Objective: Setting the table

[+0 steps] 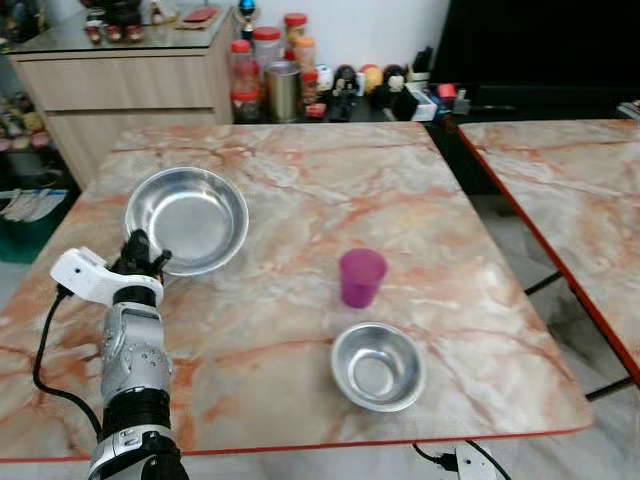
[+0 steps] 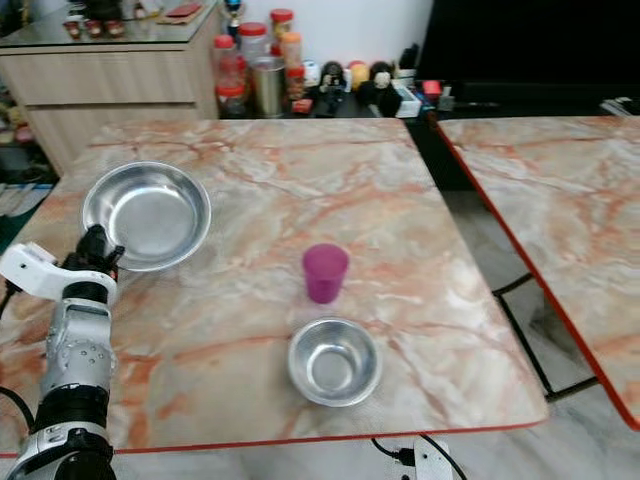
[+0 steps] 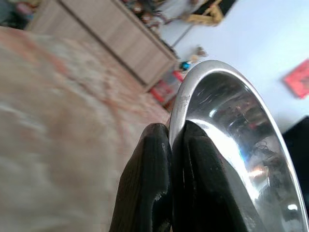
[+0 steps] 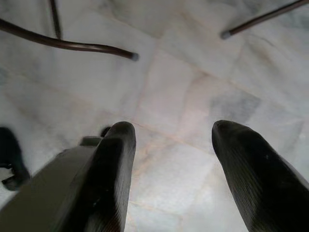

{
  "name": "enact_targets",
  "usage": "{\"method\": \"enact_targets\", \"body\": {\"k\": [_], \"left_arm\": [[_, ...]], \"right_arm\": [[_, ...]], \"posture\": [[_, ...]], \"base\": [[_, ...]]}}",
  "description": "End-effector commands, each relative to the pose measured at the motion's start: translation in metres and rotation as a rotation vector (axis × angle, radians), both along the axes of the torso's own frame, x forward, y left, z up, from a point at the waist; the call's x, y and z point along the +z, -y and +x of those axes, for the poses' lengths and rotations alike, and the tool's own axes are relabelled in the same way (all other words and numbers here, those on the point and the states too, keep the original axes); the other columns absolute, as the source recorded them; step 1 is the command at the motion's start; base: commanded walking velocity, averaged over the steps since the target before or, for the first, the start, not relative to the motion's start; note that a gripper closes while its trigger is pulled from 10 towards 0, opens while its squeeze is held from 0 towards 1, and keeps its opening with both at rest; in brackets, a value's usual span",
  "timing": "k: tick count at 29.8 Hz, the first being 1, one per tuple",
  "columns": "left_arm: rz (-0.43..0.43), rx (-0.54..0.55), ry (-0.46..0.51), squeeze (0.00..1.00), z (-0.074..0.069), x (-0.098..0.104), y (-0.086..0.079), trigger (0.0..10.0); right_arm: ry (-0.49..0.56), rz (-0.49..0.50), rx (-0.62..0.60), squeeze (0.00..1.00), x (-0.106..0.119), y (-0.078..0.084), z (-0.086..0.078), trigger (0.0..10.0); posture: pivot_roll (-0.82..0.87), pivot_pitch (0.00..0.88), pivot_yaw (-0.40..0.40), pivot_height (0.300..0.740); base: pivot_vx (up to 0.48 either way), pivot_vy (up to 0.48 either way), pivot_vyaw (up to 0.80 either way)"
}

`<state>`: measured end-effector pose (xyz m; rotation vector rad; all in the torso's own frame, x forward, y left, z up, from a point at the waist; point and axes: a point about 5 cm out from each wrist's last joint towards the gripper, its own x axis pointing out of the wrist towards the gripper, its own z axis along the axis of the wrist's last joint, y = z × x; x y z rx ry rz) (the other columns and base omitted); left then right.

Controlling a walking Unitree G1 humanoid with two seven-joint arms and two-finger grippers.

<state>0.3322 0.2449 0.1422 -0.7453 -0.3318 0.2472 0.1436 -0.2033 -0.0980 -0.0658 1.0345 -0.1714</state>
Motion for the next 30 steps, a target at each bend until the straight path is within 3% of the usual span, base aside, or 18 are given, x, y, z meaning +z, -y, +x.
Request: {"method": "enact_targets", "body": {"k": [1, 8, 13, 26, 30], "left_arm": [[0.001, 0.023, 0.072, 0.0, 0.002, 0.018, -0.002, 10.0], [0.002, 0.027, 0.101, 0.0, 0.002, 0.027, 0.0, 10.0], [0.022, 0.039, 0.174, 0.0, 0.002, 0.05, 0.001, 10.0], [0.057, 0.028, 0.176, 0.0, 0.002, 0.055, 0.009, 10.0], [0.07, 0.019, 0.17, 0.0, 0.003, 0.056, 0.013, 10.0]], "right_arm": [[0.0, 0.001, 0.002, 0.0, 0.001, 0.001, 0.002, 10.0], [0.001, 0.001, 0.003, 0.0, 0.001, 0.001, 0.002, 10.0], [0.003, 0.001, 0.003, 0.0, 0.001, 0.002, 0.003, 10.0], [0.035, 0.001, 0.035, 0.0, 0.004, -0.001, 0.01, 10.0], [0.039, 0.001, 0.04, 0.0, 0.004, -0.001, 0.011, 10.0]], "posture": [[0.01, 0.0, -0.03, 0.74], [0.01, 0.0, -0.031, 0.74], [0.01, 0.0, -0.033, 0.74], [0.01, 0.0, -0.034, 0.74], [0.01, 0.0, -0.032, 0.74]], "base": [[0.0, -0.349, 0.0], [0.0, -0.349, 0.0], [0.0, -0.337, 0.0], [0.0, -0.301, 0.0], [0.0, -0.404, 0.54]]}}
